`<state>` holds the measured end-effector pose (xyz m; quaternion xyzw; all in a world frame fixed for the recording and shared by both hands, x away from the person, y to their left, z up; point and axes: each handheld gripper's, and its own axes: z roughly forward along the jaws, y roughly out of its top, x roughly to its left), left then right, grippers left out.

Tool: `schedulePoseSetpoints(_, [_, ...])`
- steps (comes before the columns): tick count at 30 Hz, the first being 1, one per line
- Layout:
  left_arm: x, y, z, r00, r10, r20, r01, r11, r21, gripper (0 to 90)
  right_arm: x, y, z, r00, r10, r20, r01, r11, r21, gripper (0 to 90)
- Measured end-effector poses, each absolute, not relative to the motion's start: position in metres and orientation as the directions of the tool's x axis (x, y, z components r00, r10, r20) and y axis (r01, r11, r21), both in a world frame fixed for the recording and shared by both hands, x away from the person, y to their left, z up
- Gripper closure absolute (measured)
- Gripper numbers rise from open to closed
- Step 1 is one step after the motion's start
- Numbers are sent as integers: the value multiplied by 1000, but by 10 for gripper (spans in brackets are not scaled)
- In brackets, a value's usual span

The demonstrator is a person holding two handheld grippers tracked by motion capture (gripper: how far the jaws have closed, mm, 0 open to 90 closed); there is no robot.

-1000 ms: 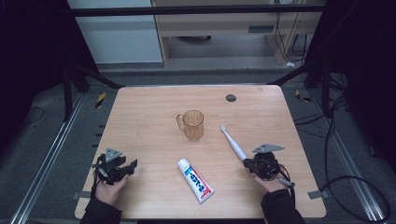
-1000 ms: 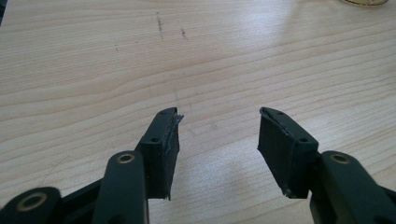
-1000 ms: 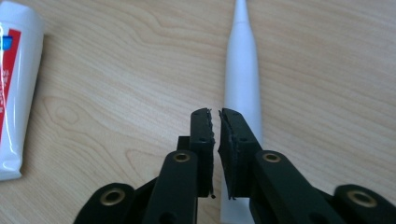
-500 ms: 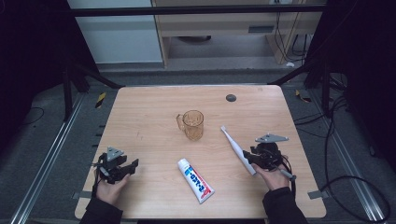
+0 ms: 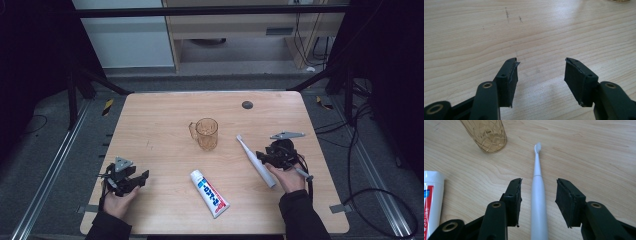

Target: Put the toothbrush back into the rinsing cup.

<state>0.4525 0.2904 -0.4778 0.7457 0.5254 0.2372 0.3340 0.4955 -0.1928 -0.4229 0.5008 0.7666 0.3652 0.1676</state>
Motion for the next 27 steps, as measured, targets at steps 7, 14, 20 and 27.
schedulePoseSetpoints(7, [454,290,-479,338,941,2,631,-228,742,431,511,-180,-419,-472,877,91,679,296,672,586])
schedulePoseSetpoints(14, [455,291,-479,338,941,-4,631,-223,743,429,523,-173,-425,-493,866,82,698,337,632,606])
schedulePoseSetpoints(20, [454,291,-478,343,939,5,627,-233,743,429,535,-165,-434,-505,860,70,716,372,591,615])
schedulePoseSetpoints(27, [454,292,-478,346,938,4,628,-235,742,429,544,-164,-440,-498,865,54,734,388,558,618])
